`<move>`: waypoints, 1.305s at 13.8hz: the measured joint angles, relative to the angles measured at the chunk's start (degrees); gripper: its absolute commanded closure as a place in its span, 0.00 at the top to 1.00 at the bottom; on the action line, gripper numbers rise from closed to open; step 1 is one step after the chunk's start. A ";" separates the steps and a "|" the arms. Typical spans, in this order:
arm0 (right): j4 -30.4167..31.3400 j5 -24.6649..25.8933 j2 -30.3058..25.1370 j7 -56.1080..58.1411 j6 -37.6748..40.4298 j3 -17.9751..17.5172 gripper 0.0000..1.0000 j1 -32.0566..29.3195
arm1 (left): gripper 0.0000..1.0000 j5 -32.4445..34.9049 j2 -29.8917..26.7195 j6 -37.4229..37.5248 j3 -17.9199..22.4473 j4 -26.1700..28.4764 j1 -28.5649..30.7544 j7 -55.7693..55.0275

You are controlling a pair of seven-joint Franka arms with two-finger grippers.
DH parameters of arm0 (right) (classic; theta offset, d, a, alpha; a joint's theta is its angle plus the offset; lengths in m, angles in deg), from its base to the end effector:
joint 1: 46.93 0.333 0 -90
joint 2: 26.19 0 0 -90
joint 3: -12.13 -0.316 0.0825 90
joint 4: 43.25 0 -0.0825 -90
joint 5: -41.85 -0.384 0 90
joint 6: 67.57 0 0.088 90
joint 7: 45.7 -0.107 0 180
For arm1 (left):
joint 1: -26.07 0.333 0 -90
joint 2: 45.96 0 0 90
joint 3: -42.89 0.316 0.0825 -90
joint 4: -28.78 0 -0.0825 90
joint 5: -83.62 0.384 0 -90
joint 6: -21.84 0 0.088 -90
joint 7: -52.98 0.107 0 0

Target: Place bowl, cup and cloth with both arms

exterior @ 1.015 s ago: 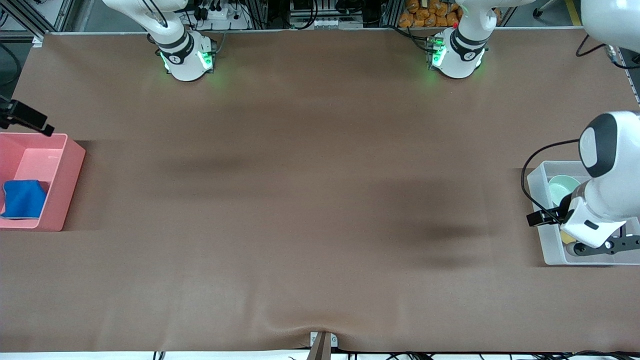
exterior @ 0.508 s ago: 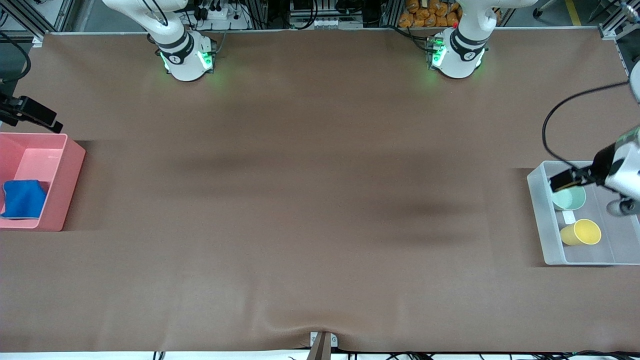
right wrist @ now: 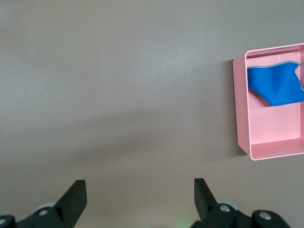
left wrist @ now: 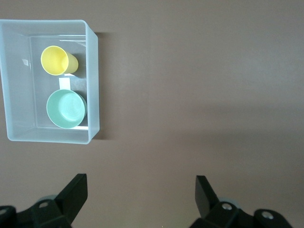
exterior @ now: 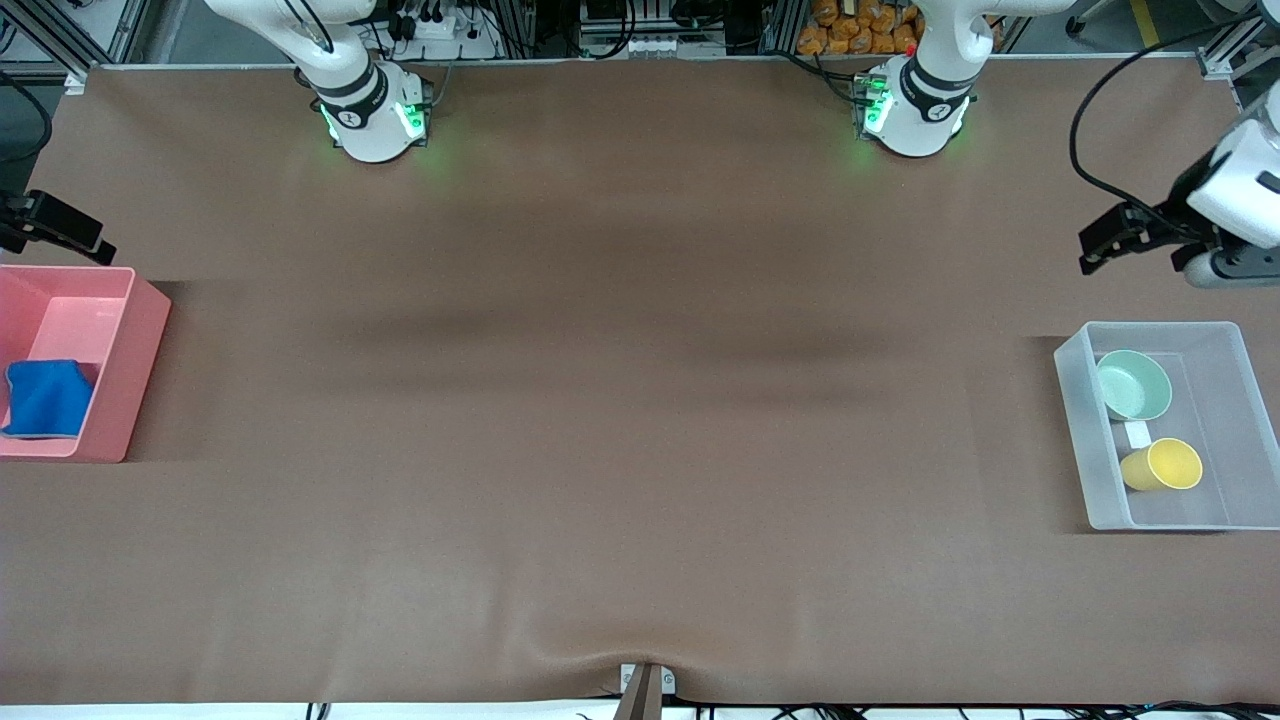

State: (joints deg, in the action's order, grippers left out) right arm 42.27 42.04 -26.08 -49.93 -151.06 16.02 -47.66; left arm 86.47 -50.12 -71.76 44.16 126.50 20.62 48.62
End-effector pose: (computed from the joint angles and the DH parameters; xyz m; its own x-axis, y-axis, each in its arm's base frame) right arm 0.5419 -0.0441 0.6502 0.9874 -0.1542 -0.0370 -0.1540 -0.9880 0.0062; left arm 0.5348 -0.0336 0.6058 1.0000 -0.0001 0.0043 0.0001 -0.9989 -0.0478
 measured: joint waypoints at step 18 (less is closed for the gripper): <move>0.57 -0.02 0.00 -1.89 1.29 -0.33 1.00 0.16 | 1.00 -4.80 5.86 -0.74 0.38 -9.87 1.71 0.00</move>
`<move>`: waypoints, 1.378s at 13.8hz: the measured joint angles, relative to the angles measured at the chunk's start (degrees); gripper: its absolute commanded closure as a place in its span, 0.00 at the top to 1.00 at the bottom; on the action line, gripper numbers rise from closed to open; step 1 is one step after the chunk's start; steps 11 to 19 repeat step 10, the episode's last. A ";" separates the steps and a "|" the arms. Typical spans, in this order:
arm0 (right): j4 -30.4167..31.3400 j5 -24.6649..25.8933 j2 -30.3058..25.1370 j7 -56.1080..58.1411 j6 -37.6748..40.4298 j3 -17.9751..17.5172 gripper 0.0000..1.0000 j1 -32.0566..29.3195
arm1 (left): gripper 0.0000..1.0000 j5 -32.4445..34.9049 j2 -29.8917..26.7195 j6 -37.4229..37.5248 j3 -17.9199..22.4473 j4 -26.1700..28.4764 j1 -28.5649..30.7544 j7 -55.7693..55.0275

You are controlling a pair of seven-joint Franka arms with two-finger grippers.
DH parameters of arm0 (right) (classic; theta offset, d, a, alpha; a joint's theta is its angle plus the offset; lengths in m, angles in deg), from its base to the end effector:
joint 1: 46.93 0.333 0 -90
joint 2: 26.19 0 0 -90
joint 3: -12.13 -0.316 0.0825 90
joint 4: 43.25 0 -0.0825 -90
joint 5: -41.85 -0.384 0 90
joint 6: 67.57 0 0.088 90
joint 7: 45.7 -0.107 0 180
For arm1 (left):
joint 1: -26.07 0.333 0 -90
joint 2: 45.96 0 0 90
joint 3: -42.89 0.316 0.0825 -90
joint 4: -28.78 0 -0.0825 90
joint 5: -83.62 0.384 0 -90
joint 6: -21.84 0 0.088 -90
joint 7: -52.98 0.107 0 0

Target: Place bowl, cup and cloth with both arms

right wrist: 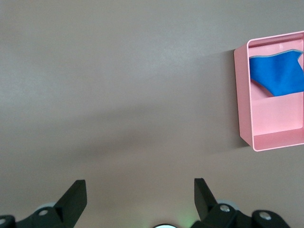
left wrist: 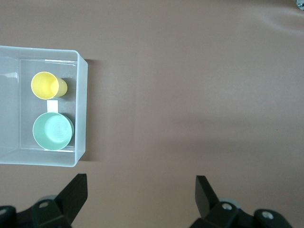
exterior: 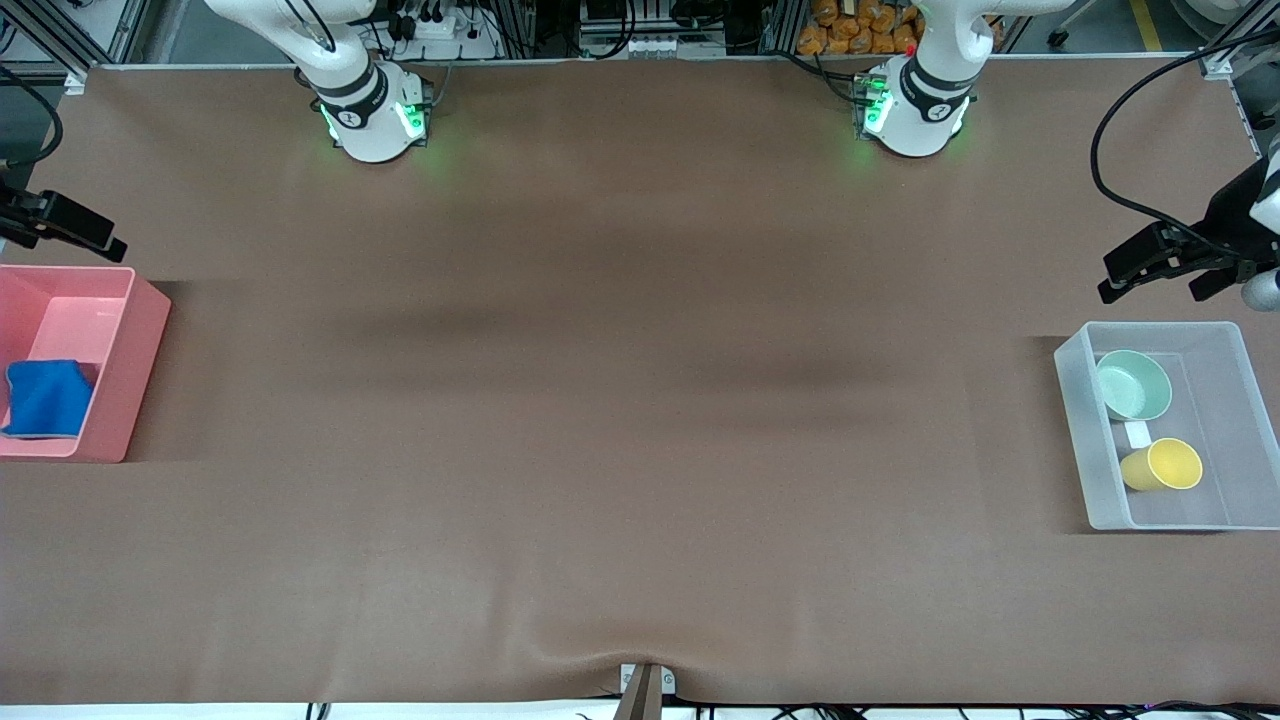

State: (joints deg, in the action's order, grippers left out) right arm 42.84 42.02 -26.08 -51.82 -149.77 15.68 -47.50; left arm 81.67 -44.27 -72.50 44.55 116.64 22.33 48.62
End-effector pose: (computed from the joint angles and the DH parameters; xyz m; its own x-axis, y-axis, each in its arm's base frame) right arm 0.5397 -0.0392 0.6437 0.9816 -0.1780 -0.0690 -0.1777 -0.9840 0.0105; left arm 0.5712 -0.0244 0.6327 0.9958 0.0423 0.0807 0.0393 -0.9985 0.0394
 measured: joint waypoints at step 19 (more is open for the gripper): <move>0.23 0.00 0.00 -0.07 0.11 0.09 1.00 -0.03 | 1.00 0.00 0.01 0.42 0.02 0.00 0.25 0.11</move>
